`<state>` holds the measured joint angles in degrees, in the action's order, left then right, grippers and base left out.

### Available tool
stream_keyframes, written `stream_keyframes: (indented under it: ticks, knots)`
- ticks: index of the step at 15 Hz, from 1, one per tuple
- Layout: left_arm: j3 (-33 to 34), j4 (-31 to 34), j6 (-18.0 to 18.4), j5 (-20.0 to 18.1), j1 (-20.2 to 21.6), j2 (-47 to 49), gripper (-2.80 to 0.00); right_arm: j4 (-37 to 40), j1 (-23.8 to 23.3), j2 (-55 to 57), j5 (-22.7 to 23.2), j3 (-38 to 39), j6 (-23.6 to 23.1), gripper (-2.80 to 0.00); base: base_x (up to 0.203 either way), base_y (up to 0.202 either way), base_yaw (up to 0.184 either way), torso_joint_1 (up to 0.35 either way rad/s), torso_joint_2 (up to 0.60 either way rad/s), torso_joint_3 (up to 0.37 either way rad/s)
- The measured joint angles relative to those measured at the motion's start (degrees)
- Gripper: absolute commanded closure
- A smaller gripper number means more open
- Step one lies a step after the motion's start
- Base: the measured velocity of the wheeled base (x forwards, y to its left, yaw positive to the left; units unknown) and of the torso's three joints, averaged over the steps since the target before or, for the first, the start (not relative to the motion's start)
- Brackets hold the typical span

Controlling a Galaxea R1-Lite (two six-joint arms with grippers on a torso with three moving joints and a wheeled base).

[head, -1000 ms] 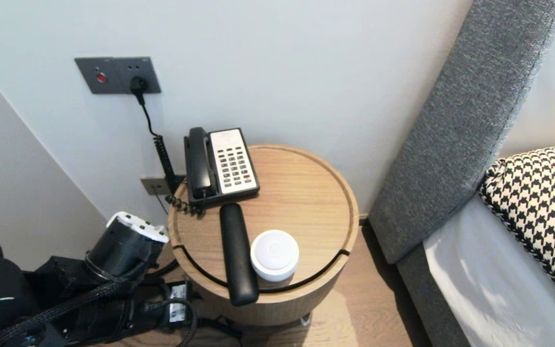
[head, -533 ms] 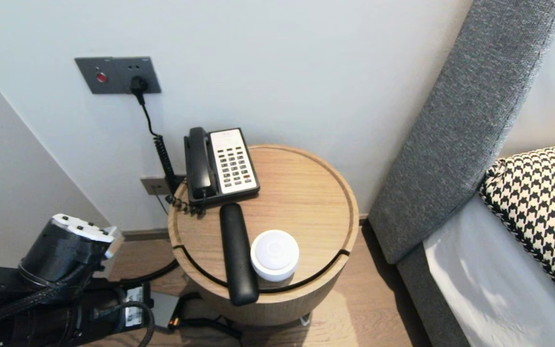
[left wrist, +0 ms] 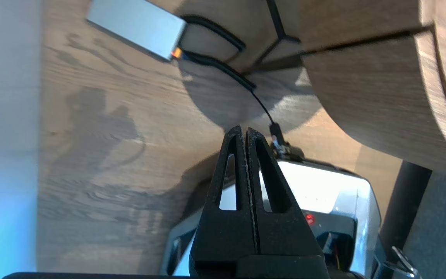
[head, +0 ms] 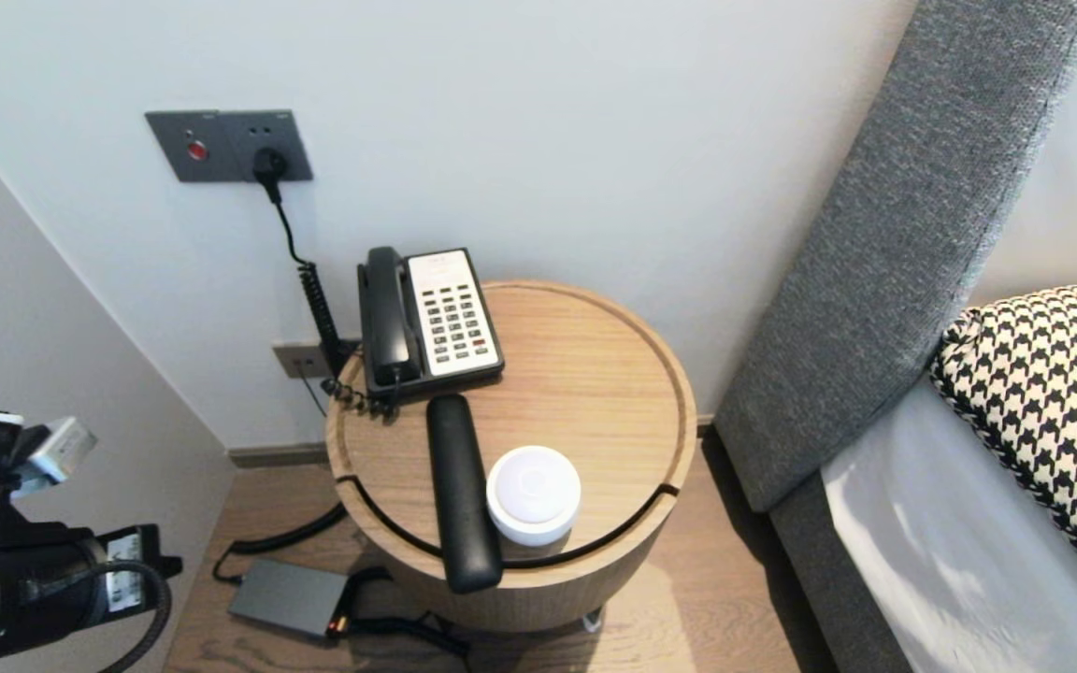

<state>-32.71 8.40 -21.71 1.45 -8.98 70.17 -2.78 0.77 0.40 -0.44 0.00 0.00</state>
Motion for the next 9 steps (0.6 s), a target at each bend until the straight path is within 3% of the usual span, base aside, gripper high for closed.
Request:
stream_keyframes:
  ticks: [2,5,9]
  knots:
    - [0.0,1.5,3.9,-2.4,4.4,-3.3,0.0,0.0,0.0,0.0,0.0,0.0,0.0,0.0,0.0,0.0,0.0,0.0,0.0,0.0]
    - [-0.3,5.0,7.0,-2.8,7.0,-8.7,0.0,0.0,0.0,0.0,0.0,0.0,0.0,0.0,0.0,0.0,0.0,0.0,0.0,0.0]
    - [-1.2,6.6,8.4,-3.1,9.8,-13.6,0.0,0.0,0.0,0.0,0.0,0.0,0.0,0.0,0.0,0.0,0.0,0.0,0.0,0.0]
